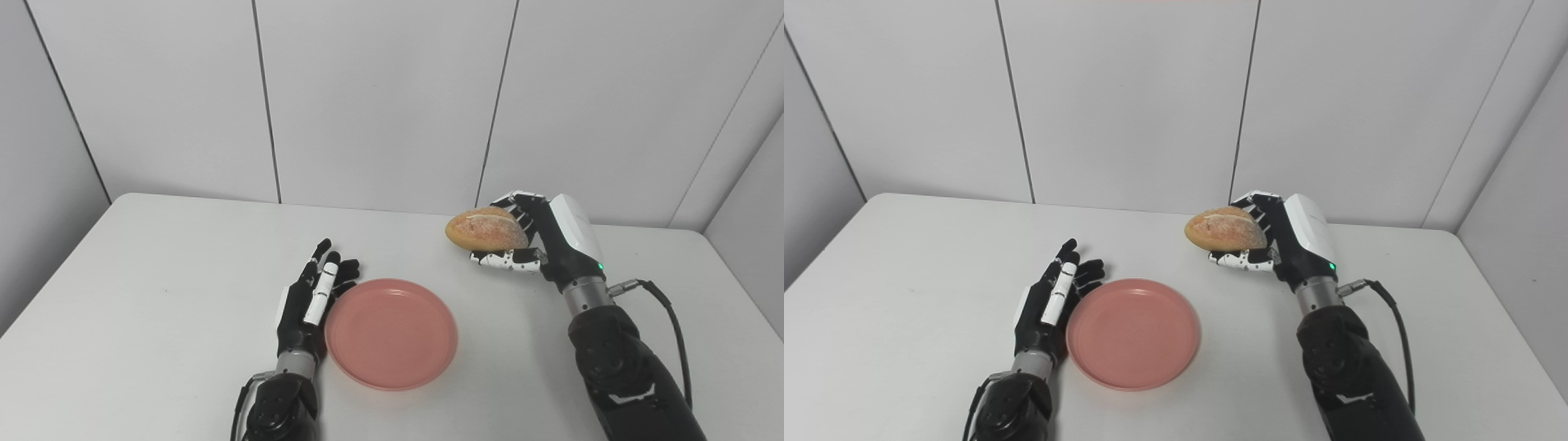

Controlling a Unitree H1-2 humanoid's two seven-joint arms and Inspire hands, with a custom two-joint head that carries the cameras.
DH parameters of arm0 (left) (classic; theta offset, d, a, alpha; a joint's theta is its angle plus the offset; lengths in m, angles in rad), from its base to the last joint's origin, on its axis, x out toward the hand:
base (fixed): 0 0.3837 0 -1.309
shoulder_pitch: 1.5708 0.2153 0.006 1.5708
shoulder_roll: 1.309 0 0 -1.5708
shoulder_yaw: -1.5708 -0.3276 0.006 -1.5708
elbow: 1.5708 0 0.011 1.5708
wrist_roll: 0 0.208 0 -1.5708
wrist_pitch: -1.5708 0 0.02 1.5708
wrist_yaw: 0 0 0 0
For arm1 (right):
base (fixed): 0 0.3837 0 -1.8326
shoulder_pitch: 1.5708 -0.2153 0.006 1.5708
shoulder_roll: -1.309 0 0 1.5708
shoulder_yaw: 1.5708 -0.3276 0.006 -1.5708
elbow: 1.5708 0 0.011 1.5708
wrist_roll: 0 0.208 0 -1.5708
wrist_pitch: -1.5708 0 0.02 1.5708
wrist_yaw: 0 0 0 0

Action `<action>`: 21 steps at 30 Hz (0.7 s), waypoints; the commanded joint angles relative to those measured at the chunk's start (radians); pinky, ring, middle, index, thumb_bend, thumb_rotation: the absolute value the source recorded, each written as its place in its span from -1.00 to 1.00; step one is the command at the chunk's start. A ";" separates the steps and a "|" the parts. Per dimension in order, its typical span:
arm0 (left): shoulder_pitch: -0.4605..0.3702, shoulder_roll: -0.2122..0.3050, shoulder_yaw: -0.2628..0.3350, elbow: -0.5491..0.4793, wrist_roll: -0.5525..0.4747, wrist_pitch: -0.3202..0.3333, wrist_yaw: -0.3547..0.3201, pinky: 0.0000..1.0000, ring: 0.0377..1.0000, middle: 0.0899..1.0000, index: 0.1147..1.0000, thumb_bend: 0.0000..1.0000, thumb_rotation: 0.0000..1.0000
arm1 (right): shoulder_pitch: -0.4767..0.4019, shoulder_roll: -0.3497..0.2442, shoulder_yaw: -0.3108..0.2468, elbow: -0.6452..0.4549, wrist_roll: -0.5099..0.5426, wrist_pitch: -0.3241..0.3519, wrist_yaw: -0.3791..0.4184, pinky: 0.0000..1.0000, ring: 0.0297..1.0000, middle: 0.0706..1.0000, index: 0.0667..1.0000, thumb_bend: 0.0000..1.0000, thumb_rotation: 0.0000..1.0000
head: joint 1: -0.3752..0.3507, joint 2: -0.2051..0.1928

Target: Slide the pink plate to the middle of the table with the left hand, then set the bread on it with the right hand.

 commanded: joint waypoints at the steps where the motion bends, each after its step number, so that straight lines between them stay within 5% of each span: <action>1: 0.041 -0.013 -0.005 0.047 0.011 0.065 0.023 0.41 0.39 0.29 0.74 0.09 0.37 | -0.025 -0.004 -0.009 -0.055 0.003 0.003 0.008 -0.51 -0.39 -0.24 -0.01 0.03 -1.00 | 0.012 -0.003; 11: 0.034 -0.034 -0.005 0.067 0.008 0.046 0.023 0.43 0.40 0.27 0.74 0.13 0.34 | 0.005 0.015 0.041 -0.173 -0.004 0.050 0.132 -0.51 -0.39 -0.24 -0.02 0.03 -1.00 | 0.056 -0.016; 21: 0.036 -0.040 -0.005 0.094 0.015 0.024 0.022 0.36 0.42 0.28 0.73 0.10 0.37 | 0.023 0.047 0.086 -0.201 -0.048 0.059 0.172 -0.49 -0.38 -0.24 -0.02 0.03 -1.00 | 0.061 -0.036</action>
